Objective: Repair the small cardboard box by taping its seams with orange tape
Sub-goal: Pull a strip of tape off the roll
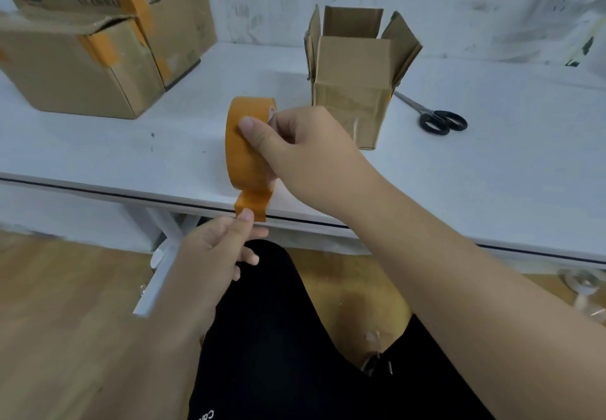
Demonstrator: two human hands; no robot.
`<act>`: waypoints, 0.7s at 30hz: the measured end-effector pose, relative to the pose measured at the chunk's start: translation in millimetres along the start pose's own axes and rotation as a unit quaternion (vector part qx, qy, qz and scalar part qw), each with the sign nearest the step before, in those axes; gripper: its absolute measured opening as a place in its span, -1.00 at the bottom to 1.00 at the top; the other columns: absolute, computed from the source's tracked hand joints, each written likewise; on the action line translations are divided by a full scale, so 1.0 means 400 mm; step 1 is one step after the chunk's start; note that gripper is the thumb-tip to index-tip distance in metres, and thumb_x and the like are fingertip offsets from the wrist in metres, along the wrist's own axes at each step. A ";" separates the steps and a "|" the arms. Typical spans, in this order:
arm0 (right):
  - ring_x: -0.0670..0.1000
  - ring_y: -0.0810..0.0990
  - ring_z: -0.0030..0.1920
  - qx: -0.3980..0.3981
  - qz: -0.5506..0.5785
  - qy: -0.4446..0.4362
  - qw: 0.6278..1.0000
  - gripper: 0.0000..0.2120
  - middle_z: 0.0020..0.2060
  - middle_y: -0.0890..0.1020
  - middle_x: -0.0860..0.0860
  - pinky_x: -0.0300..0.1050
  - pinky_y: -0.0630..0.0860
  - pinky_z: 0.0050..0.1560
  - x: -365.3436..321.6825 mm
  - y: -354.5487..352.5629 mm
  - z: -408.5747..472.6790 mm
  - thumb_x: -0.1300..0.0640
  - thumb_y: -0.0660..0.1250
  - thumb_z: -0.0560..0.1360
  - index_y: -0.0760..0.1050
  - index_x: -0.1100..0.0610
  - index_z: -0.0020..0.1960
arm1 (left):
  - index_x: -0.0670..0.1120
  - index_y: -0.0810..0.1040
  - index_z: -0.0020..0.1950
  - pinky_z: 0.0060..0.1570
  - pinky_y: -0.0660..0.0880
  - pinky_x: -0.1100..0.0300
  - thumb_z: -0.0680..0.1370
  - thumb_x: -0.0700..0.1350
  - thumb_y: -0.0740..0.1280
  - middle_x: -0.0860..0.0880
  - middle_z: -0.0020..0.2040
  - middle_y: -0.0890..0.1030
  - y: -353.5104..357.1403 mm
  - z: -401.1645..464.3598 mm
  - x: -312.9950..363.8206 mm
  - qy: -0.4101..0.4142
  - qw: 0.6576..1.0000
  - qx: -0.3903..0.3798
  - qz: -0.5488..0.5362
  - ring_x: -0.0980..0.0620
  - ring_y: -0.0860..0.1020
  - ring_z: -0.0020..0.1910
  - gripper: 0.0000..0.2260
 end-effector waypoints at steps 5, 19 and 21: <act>0.14 0.51 -0.40 -0.016 0.009 -0.009 1.000 -0.56 -0.25 0.61 0.32 0.00 0.38 -0.38 -0.005 0.005 -0.001 -0.12 0.21 0.59 0.41 0.20 -0.29 | 0.01 0.66 -0.14 -0.27 0.42 0.18 0.51 0.12 0.29 0.06 -0.44 0.60 -0.008 0.007 -0.023 -0.017 0.998 0.022 -0.062 0.14 0.45 -0.46 -0.76; -0.06 0.38 -0.47 -0.043 -0.004 -0.032 0.999 -0.63 -0.44 0.44 0.06 -0.12 0.39 -0.38 -0.013 0.013 -0.010 -0.06 0.30 0.55 0.41 0.25 -0.21 | -0.10 0.52 -0.28 -0.54 0.34 0.32 0.53 -0.07 0.33 -0.03 -0.39 0.53 0.016 0.005 -0.042 -0.025 0.984 -0.016 -0.178 0.11 0.50 -0.49 -0.80; 0.12 0.55 -0.35 -0.042 -0.001 -0.031 0.999 -0.61 -0.33 0.57 0.21 0.05 0.57 -0.24 -0.013 0.016 -0.012 -0.05 0.30 0.55 0.46 0.32 -0.13 | -0.10 0.50 -0.33 -0.57 0.34 0.34 0.54 -0.09 0.31 -0.05 -0.42 0.51 0.016 -0.006 -0.034 -0.013 0.983 -0.029 -0.183 0.10 0.48 -0.51 -0.76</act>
Point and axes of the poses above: each hand's wrist, its own z-axis towards the middle knuckle, its own y-axis out of the palm, x = y × z, the point moved 10 cm from there along z, towards the middle knuckle
